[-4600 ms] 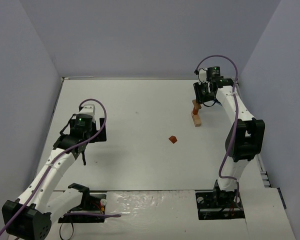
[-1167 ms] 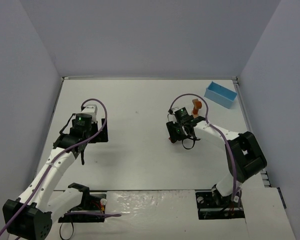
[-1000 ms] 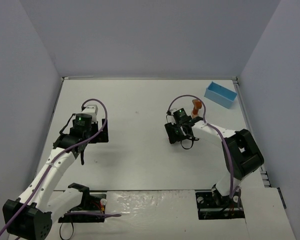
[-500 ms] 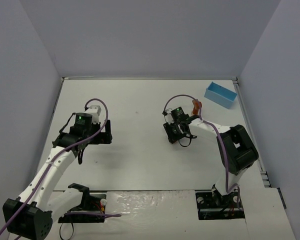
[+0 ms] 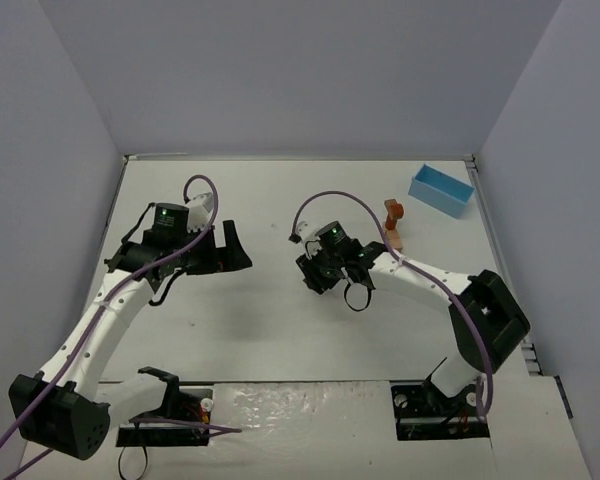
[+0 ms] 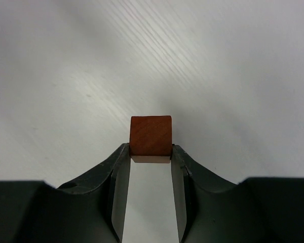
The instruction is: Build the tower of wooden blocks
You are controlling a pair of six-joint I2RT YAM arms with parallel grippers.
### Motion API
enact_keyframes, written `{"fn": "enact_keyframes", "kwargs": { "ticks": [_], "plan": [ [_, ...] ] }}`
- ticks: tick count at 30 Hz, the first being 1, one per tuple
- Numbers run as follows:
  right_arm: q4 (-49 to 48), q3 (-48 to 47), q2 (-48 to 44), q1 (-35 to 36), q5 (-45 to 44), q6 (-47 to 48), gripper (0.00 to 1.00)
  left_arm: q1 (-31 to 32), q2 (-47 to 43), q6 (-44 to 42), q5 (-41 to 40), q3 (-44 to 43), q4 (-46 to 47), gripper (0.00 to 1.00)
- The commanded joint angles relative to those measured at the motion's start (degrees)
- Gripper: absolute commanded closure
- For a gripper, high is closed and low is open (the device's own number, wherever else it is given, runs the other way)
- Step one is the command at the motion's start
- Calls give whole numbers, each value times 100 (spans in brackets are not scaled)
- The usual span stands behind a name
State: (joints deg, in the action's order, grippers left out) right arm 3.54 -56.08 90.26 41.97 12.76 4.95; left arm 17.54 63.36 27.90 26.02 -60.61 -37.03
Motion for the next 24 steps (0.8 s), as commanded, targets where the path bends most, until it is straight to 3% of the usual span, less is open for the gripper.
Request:
{"fn": "enact_keyframes", "kwargs": {
  "ticks": [1, 7, 19, 24],
  "plan": [
    [-874, -403, -921, 535, 262, 234, 100, 301, 102, 635, 815, -772, 155, 11],
    [-1186, -596, -1456, 942, 245, 138, 100, 539, 228, 917, 999, -1223, 153, 33],
    [-1399, -667, -1968, 1102, 428, -12, 100, 1048, 360, 1198, 887, -1060, 405, 46],
    [-1410, -631, -2067, 1191, 367, -48, 100, 1076, 238, 1630, 922, -871, 964, 52]
  ]
}}
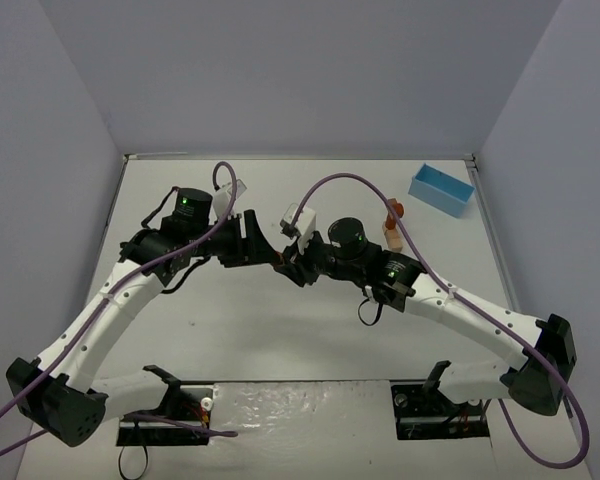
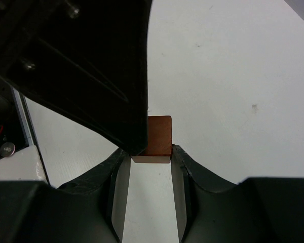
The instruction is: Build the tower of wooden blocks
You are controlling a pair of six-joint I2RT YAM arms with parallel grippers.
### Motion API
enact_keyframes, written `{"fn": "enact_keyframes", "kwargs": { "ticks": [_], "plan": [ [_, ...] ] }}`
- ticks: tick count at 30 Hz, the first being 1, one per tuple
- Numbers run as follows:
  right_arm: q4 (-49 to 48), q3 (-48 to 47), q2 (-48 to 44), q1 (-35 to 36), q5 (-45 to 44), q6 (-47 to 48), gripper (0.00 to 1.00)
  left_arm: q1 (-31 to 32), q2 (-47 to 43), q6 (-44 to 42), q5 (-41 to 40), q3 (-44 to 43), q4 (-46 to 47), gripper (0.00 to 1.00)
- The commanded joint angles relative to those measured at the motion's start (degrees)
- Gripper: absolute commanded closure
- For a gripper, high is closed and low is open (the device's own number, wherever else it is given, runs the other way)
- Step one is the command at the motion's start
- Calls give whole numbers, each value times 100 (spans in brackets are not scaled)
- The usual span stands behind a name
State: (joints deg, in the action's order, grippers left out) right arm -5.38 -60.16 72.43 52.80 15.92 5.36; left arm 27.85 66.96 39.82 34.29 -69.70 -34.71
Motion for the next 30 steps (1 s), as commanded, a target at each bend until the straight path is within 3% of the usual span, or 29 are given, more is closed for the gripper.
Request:
{"fn": "enact_keyframes", "kwargs": {
  "ticks": [1, 11, 17, 18, 23, 27, 30],
  "plan": [
    [-527, -214, -302, 109, 41, -99, 100, 46, -122, 445, 98, 65, 768, 53],
    [-617, -124, -458, 151, -18, -142, 100, 154, -160, 724, 229, 283, 1085, 71],
    [-730, -25, -428, 151, -51, -180, 97, 212, -258, 832, 260, 475, 1232, 100],
    [-735, -9, -417, 151, -67, -191, 93, 212, -296, 827, 228, 523, 1237, 100],
    [-730, 199, -329, 145, -242, -277, 50, 212, -475, 736, -104, 786, 1193, 100],
    [-703, 605, -407, 150, -485, -498, 23, 212, -537, 437, -607, 930, 875, 100],
    [-546, 871, -562, 125, -832, -657, 15, 212, -570, 168, -1189, 1062, 529, 100]
  ]
}}
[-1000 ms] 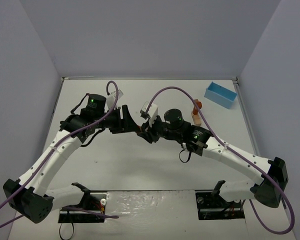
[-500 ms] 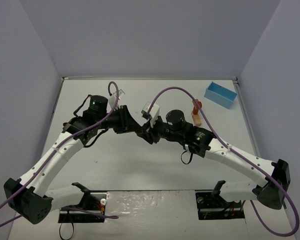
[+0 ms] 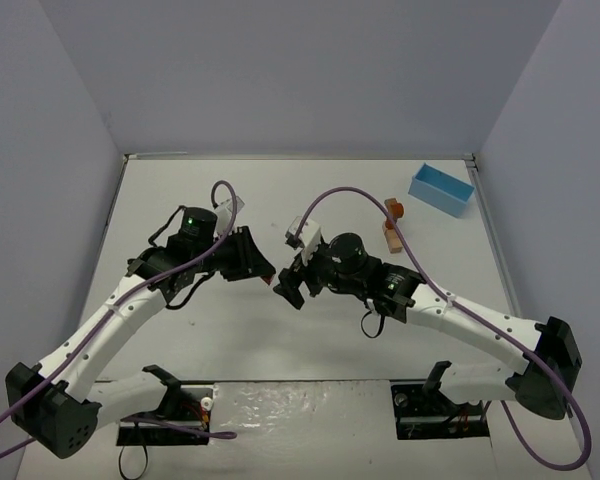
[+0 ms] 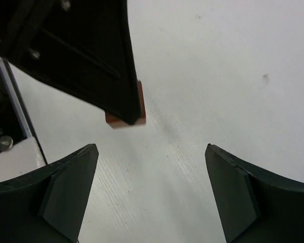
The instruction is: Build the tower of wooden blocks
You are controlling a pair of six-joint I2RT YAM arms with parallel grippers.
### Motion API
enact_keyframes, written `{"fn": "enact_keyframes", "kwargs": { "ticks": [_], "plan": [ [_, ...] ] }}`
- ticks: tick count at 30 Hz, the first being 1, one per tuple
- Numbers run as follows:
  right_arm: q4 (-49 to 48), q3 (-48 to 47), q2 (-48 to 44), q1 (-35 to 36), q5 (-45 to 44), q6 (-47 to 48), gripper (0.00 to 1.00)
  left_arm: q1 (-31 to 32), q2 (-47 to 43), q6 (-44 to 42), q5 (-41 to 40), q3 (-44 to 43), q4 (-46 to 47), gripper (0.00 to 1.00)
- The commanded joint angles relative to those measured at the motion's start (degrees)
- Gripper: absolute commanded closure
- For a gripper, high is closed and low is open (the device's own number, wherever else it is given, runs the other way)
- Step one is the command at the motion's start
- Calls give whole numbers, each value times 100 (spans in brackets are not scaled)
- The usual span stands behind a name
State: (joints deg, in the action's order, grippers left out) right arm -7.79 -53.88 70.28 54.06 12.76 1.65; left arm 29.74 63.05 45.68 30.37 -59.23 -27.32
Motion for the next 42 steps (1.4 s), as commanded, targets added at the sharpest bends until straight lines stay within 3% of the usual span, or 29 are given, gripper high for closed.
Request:
{"fn": "enact_keyframes", "kwargs": {
  "ticks": [1, 8, 11, 16, 24, 30, 39, 42],
  "plan": [
    [-197, 329, -426, 5, -685, -343, 14, 29, -179, -463, -1046, 77, -272, 100],
    [1156, 444, -997, -10, -2204, -846, 11, 507, 108, -304, -3673, 560, -597, 100],
    [1827, 355, -1145, -18, -2875, -1040, 10, 781, 559, 202, -4469, 632, -682, 100],
    [2427, 233, -1407, -10, -3210, -1422, 10, 1402, 1707, 1046, -5624, 378, -816, 100],
    [2647, 536, -2075, -19, -3211, -2083, 9, 1925, 2813, 2390, -6125, 104, -760, 100],
    [2678, 573, -2228, -26, -3143, -2161, 9, 2207, 3616, 2738, -6079, -310, -765, 100],
    [2704, 566, -2308, -19, -3084, -2234, 9, 2297, 3879, 3046, -5557, -274, 0, 99],
    [2704, 619, -2401, -27, -3063, -2240, 8, 2362, 3950, 3215, -5515, -293, 119, 95]
  ]
}}
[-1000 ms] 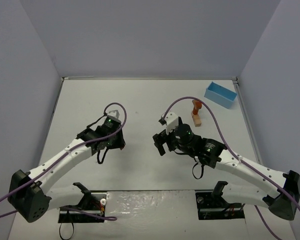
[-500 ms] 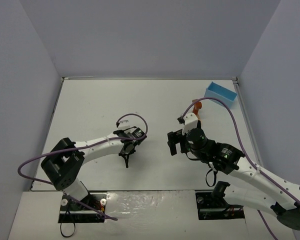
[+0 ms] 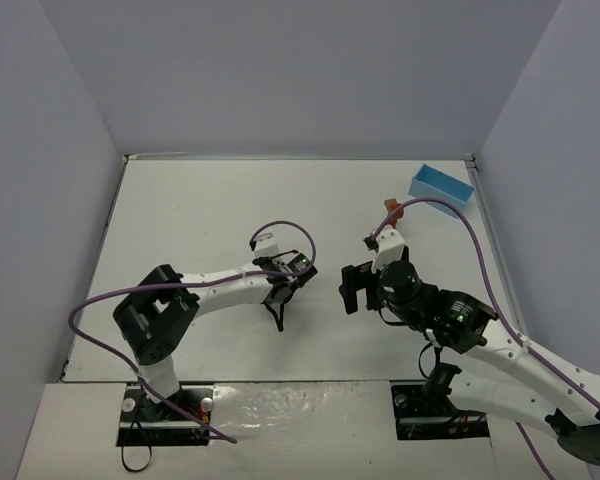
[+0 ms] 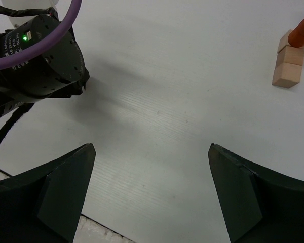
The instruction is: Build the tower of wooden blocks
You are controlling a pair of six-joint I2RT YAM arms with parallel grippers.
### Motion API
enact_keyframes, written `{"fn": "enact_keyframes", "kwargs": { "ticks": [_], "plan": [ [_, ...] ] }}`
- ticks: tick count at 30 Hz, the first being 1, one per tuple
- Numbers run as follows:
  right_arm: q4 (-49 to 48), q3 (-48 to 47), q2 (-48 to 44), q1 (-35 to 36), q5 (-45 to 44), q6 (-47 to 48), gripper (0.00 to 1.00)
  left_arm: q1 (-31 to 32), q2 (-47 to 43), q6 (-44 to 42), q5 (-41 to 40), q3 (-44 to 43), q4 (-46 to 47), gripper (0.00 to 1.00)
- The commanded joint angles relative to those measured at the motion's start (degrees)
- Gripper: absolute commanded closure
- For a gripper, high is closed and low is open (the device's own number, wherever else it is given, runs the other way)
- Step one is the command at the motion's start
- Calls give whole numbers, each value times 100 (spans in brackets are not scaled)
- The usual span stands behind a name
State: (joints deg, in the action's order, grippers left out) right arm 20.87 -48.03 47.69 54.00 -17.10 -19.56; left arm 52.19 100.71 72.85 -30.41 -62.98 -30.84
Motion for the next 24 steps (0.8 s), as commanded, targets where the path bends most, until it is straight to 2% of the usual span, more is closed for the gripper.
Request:
{"fn": "enact_keyframes", "kwargs": {
  "ticks": [1, 8, 11, 15, 20, 24],
  "plan": [
    [-162, 44, -167, -17, -61, -118, 8, 147, 207, 536, 562, 45, 470, 92],
    [-145, 65, -198, -12, 21, -126, 8, 273, 460, 944, 637, -89, 464, 76],
    [-130, 57, -238, -12, 74, -136, 8, 314, 509, 978, 640, -202, 465, 60],
    [-114, 40, -286, -16, 80, -145, 8, 327, 432, 950, 659, -364, 452, 48],
    [-81, -32, -394, -12, 94, -155, 8, 327, 25, 753, 523, -489, 328, 47],
    [-30, -66, -514, -16, 71, -263, 7, 323, -411, 87, 404, -522, 193, 47]
  ]
}}
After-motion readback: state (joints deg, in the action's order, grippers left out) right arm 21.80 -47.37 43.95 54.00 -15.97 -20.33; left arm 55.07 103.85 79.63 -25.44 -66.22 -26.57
